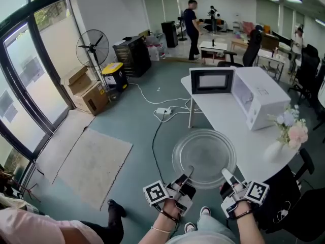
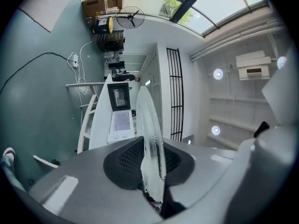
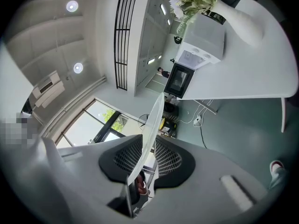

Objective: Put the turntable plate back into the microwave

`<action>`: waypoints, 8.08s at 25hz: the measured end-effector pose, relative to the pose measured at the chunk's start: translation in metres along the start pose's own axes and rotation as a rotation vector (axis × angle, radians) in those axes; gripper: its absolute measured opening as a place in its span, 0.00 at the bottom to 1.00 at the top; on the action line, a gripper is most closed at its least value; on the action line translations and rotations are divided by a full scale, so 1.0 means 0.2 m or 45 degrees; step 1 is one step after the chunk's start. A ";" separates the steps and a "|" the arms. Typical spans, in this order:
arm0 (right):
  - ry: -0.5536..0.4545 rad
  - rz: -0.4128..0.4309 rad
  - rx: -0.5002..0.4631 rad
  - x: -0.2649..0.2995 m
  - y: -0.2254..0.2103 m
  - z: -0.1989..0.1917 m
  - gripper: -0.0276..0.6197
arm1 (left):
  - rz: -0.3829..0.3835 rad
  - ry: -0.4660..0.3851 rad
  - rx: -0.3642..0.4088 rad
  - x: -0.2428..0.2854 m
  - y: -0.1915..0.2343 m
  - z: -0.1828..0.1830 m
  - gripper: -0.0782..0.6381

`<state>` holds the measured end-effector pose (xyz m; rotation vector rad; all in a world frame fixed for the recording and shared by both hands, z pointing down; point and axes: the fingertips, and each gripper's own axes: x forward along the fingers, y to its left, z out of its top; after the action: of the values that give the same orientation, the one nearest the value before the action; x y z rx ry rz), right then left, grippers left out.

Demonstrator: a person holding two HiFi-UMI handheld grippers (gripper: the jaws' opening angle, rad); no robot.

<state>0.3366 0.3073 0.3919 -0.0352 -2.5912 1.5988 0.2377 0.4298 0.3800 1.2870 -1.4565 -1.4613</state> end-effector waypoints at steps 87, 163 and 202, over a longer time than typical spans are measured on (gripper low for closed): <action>-1.126 -0.620 0.322 1.42 -0.93 1.57 0.16 | -0.009 1.368 -0.247 2.81 0.86 0.97 0.16; -1.571 -0.174 0.381 1.28 -1.27 1.74 0.12 | -0.194 1.385 0.842 2.98 1.10 0.87 0.37; -1.891 -0.213 0.330 1.29 -1.51 1.96 0.13 | -0.173 1.358 1.215 3.06 1.35 0.96 0.11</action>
<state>0.0526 -0.1598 0.5044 1.9975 -2.8350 2.3331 -0.1529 -0.1291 0.5176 2.2357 -1.2532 0.1130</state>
